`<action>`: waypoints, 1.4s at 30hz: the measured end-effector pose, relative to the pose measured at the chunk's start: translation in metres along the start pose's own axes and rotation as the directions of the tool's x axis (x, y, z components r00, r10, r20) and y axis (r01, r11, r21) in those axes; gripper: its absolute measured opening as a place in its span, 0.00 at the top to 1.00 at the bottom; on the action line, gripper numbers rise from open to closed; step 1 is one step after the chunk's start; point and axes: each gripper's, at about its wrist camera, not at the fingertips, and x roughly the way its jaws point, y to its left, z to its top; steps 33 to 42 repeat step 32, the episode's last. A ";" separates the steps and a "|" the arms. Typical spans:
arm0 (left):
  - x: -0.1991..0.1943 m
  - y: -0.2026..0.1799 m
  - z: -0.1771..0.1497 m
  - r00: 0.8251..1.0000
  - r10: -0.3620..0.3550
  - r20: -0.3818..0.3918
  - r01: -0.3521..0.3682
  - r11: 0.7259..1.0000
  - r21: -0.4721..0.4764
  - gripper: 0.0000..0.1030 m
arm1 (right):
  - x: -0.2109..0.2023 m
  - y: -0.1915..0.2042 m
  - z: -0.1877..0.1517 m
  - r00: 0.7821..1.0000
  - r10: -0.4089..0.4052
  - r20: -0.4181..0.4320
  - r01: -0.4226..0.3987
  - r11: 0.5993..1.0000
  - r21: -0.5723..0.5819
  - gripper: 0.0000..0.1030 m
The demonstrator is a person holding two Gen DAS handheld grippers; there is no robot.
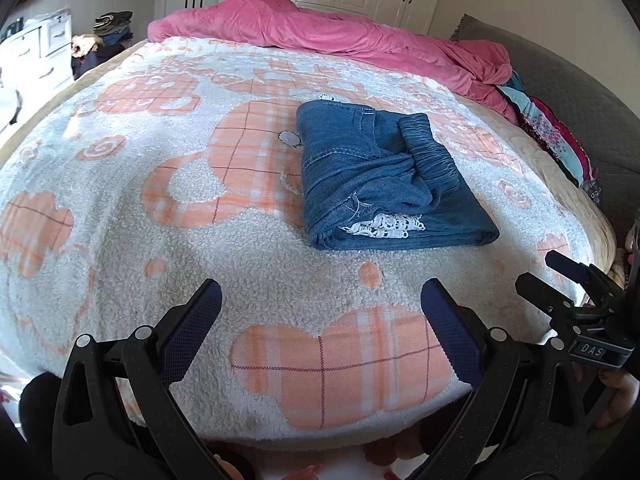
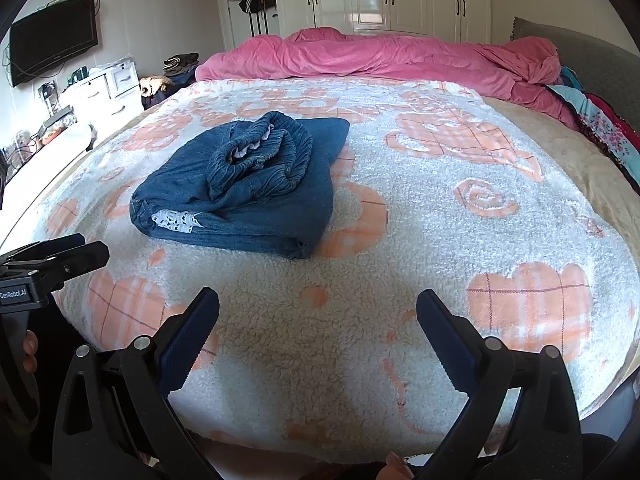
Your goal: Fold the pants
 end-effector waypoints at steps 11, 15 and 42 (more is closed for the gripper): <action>0.006 0.004 0.000 1.000 -0.008 -0.019 0.008 1.000 -0.015 0.09 | 0.007 -0.009 -0.001 0.999 -0.054 0.009 0.054 0.998 0.012 0.04; 0.007 0.005 0.002 0.999 0.019 -0.028 -0.019 1.000 -0.012 0.09 | 0.009 -0.020 0.002 0.998 -0.069 0.008 0.068 0.997 0.048 0.04; 0.046 0.183 0.104 0.910 0.412 -0.050 -0.414 0.894 -0.170 0.09 | 0.068 -0.231 0.094 0.940 -0.321 -0.114 0.340 0.910 0.236 0.04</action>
